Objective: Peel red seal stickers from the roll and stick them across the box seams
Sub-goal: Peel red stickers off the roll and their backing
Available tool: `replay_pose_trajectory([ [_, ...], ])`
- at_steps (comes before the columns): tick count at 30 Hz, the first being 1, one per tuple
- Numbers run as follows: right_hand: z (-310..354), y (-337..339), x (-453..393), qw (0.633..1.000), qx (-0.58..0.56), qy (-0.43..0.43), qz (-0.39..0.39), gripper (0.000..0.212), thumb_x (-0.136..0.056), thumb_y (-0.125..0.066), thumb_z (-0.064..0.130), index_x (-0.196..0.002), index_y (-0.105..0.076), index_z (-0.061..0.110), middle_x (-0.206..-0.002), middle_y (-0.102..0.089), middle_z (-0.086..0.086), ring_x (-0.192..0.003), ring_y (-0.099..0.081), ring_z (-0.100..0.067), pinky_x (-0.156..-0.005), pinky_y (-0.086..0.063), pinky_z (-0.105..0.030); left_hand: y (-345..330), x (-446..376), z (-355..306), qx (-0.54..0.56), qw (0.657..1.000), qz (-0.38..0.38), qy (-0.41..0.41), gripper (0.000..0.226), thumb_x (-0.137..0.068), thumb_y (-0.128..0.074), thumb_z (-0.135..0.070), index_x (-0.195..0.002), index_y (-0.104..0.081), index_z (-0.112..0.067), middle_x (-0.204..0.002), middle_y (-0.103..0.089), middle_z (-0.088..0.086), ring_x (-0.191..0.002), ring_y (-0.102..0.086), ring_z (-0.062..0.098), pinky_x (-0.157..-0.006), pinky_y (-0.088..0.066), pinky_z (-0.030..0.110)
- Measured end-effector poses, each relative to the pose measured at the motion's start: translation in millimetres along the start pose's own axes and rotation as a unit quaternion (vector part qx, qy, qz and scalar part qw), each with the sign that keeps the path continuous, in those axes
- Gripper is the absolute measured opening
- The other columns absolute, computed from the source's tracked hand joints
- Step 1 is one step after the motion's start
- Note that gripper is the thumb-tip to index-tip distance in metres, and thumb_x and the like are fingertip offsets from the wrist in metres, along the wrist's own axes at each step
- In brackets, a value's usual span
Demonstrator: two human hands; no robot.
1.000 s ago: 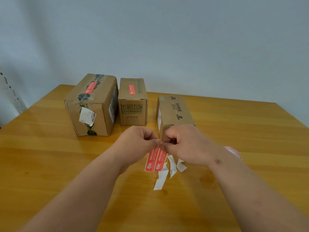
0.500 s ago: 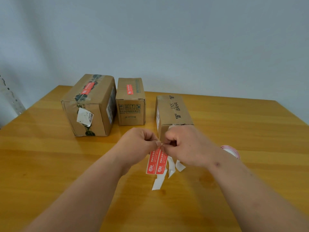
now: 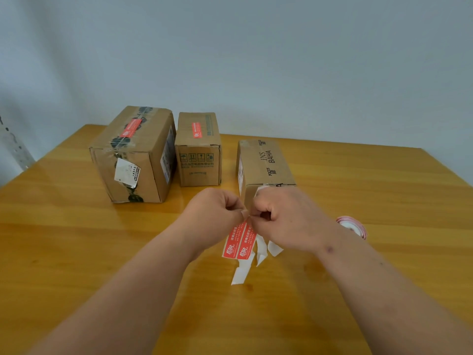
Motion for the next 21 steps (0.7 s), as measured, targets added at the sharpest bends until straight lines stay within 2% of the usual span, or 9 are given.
replay_pose_trajectory([
  [4, -0.7, -0.6, 0.1, 1.0, -0.02, -0.011, -0.008, 0.027, -0.083, -0.062, 0.023, -0.059, -0.049, 0.026, -0.067, -0.054, 0.009, -0.062, -0.053, -0.009, -0.053, -0.043, -0.026, -0.8, 0.7, -4.4, -0.053, 0.998, -0.012, -0.031, 0.021, -0.094, -0.059, -0.025, -0.076, -0.067, -0.017, -0.069, -0.066, -0.002, -0.062, -0.062, 0.008, -0.054, -0.045, 0.018],
  [7, -1.2, -0.1, -0.2, 0.998, -0.055, -0.025, -0.019, 0.032, -0.082, -0.063, 0.022, -0.056, -0.045, 0.031, -0.065, -0.053, 0.012, -0.063, -0.053, -0.005, -0.055, -0.043, -0.023, -0.1, 0.3, -4.0, -0.022, 0.999, -0.014, -0.027, 0.023, -0.094, -0.06, -0.024, -0.072, -0.066, -0.016, -0.064, -0.062, -0.004, -0.055, -0.056, 0.004, -0.052, -0.041, 0.016],
  [11, -4.0, 0.2, -1.2, 0.995, -0.092, -0.044, -0.01, 0.032, -0.081, -0.065, 0.022, -0.055, -0.048, 0.028, -0.067, -0.057, 0.01, -0.065, -0.057, -0.007, -0.057, -0.049, -0.028, 0.4, -0.4, -3.7, 0.014, 1.0, 0.01, -0.009, 0.026, -0.094, -0.06, -0.025, -0.071, -0.063, -0.015, -0.065, -0.064, -0.003, -0.061, -0.059, 0.006, -0.059, -0.043, 0.019],
  [16, -3.0, -0.5, 0.0, 0.996, -0.078, -0.031, -0.014, 0.029, -0.083, -0.063, 0.023, -0.057, -0.049, 0.026, -0.068, -0.057, 0.011, -0.065, -0.056, -0.006, -0.055, -0.044, -0.023, 0.9, -2.6, -1.6, 0.04, 0.999, 0.021, 0.004, 0.024, -0.094, -0.06, -0.024, -0.073, -0.063, -0.013, -0.067, -0.065, -0.001, -0.065, -0.062, 0.01, -0.065, -0.047, 0.023],
  [19, -3.8, -2.3, 1.3, 0.998, -0.047, -0.017, -0.026, 0.024, -0.083, -0.061, 0.023, -0.06, -0.053, 0.02, -0.067, -0.055, 0.01, -0.063, -0.053, -0.006, -0.054, -0.041, -0.022, -0.5, -3.8, -0.8, 0.053, 0.998, 0.021, 0.008, 0.023, -0.093, -0.06, -0.022, -0.074, -0.064, -0.011, -0.066, -0.065, 0.0, -0.065, -0.062, 0.01, -0.066, -0.048, 0.025],
  [21, -4.4, -2.4, 2.4, 0.998, -0.049, -0.021, -0.026, 0.029, -0.083, -0.061, 0.022, -0.057, -0.048, 0.024, -0.066, -0.053, 0.011, -0.062, -0.052, -0.006, -0.054, -0.04, -0.022, -1.6, -3.5, -1.6, 0.049, 0.999, 0.02, 0.008, 0.025, -0.093, -0.061, -0.023, -0.071, -0.063, -0.013, -0.066, -0.065, -0.001, -0.065, -0.063, 0.01, -0.066, -0.047, 0.024],
])
Point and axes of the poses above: each hand's wrist, its own x-axis away from the middle knuckle, its own y-axis out of the back of the hand, z = x × y, the point moved 1 cm from there along -x, towards the middle knuckle
